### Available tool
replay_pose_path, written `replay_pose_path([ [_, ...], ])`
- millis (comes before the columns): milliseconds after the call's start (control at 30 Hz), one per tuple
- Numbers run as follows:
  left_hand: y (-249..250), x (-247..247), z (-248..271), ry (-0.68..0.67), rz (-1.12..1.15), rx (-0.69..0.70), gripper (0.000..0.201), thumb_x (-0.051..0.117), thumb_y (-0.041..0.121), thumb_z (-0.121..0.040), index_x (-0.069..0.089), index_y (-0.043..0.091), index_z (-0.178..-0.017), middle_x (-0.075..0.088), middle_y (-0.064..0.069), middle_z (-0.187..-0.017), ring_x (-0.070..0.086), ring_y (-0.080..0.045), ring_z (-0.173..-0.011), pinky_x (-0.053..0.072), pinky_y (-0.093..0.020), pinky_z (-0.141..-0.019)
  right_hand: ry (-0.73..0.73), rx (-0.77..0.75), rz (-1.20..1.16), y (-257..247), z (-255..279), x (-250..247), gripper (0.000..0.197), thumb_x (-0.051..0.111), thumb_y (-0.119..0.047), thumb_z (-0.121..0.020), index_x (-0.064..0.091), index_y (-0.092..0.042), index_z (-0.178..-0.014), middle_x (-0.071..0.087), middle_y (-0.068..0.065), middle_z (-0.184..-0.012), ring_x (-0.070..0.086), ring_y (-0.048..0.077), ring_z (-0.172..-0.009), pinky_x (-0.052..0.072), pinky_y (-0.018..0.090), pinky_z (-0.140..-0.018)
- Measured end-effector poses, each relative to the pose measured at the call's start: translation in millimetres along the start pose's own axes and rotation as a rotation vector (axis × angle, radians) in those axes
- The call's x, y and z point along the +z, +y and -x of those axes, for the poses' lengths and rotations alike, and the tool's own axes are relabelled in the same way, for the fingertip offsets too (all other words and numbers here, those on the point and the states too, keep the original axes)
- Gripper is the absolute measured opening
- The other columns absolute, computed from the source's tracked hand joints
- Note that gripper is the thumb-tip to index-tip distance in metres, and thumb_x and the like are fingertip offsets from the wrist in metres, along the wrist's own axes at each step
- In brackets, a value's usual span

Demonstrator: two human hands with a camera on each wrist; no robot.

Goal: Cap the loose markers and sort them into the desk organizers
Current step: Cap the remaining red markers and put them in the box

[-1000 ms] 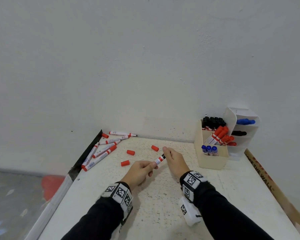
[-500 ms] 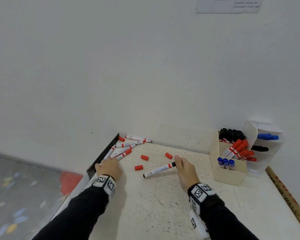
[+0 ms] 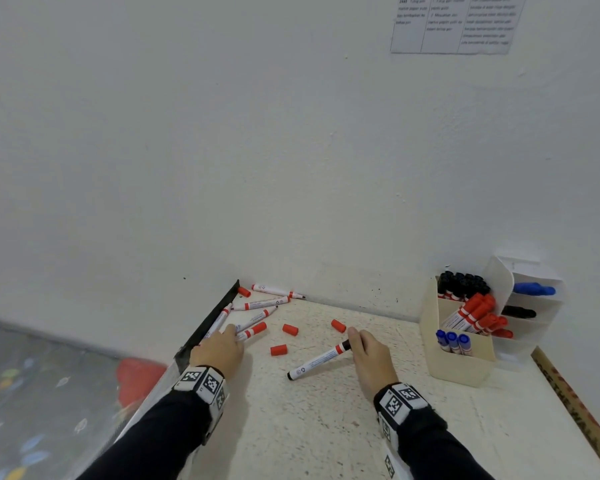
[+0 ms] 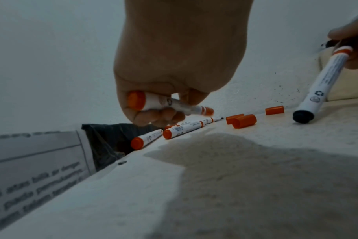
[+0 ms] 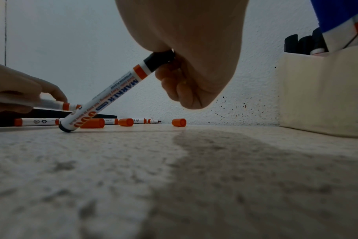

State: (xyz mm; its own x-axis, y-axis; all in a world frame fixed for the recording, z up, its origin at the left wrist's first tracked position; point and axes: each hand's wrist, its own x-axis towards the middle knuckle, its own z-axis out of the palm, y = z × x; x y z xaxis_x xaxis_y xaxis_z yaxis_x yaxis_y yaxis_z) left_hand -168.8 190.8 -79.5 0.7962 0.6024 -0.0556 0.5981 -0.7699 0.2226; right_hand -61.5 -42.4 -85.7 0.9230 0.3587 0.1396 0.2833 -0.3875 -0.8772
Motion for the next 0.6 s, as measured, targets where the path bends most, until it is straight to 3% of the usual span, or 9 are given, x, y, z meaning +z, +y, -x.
replay_pose_path([
  [133, 2, -1, 1, -0.03, -0.034, 0.101, 0.034, 0.022, 0.03, -0.1, 0.035, 0.028, -0.132, 0.061, 0.001, -0.116, 0.058, -0.018, -0.085, 0.05, -0.033, -0.074, 0.021, 0.004, -0.03, 1, -1, 0, 0.036, 0.041, -0.035, -0.096, 0.046, -0.017, -0.065, 0.032, -0.005, -0.054, 0.026, 0.009, -0.045, 0.023, 0.019, -0.042],
  [233, 10, 5, 2, -0.075, 0.03, 0.107, 0.034, 0.028, 0.032, -0.1, 0.04, 0.027, -0.131, 0.064, 0.0, -0.115, 0.062, -0.016, -0.101, 0.047, -0.031, -0.084, 0.028, 0.002, -0.042, 1, -2, 0, 0.036, 0.042, -0.035, -0.096, 0.045, -0.017, -0.065, 0.032, -0.005, -0.054, 0.027, 0.009, -0.046, 0.023, 0.021, -0.044],
  [367, 22, 13, 1, -0.059, 0.091, 0.057, 0.027, 0.038, 0.027, -0.096, 0.047, 0.018, -0.119, 0.064, 0.002, -0.104, 0.062, -0.013, -0.092, 0.051, -0.029, -0.085, 0.035, 0.001, -0.033, 2, -2, -1, 0.036, 0.042, -0.034, -0.096, 0.045, -0.017, -0.065, 0.032, -0.005, -0.054, 0.027, 0.009, -0.046, 0.024, 0.019, -0.043],
  [433, 26, 15, 0, -0.046, 0.084, 0.107, 0.031, 0.042, 0.026, -0.094, 0.045, 0.016, -0.123, 0.062, 0.001, -0.11, 0.062, -0.013, -0.095, 0.052, -0.031, -0.087, 0.037, 0.001, -0.042, 2, -3, -1, 0.036, 0.042, -0.034, -0.096, 0.044, -0.017, -0.065, 0.032, -0.005, -0.053, 0.027, 0.008, -0.046, 0.024, 0.018, -0.043],
  [500, 29, 14, -2, -0.035, 0.033, 0.159, 0.036, 0.039, 0.026, -0.096, 0.04, 0.017, -0.131, 0.056, -0.002, -0.124, 0.06, -0.017, -0.103, 0.051, -0.035, -0.09, 0.044, -0.003, -0.037, 3, -3, 0, 0.035, 0.042, -0.034, -0.096, 0.044, -0.017, -0.065, 0.032, -0.005, -0.053, 0.027, 0.008, -0.046, 0.024, 0.017, -0.043],
  [600, 31, 19, -10, -0.028, 0.112, 0.139, 0.035, 0.032, 0.032, -0.099, 0.038, 0.023, -0.131, 0.063, 0.0, -0.118, 0.062, -0.016, -0.104, 0.05, -0.036, -0.092, 0.047, -0.002, -0.033, 6, -5, 1, 0.034, 0.042, -0.035, -0.096, 0.049, -0.015, -0.069, 0.034, -0.005, -0.054, 0.028, 0.007, -0.046, 0.024, 0.018, -0.044],
])
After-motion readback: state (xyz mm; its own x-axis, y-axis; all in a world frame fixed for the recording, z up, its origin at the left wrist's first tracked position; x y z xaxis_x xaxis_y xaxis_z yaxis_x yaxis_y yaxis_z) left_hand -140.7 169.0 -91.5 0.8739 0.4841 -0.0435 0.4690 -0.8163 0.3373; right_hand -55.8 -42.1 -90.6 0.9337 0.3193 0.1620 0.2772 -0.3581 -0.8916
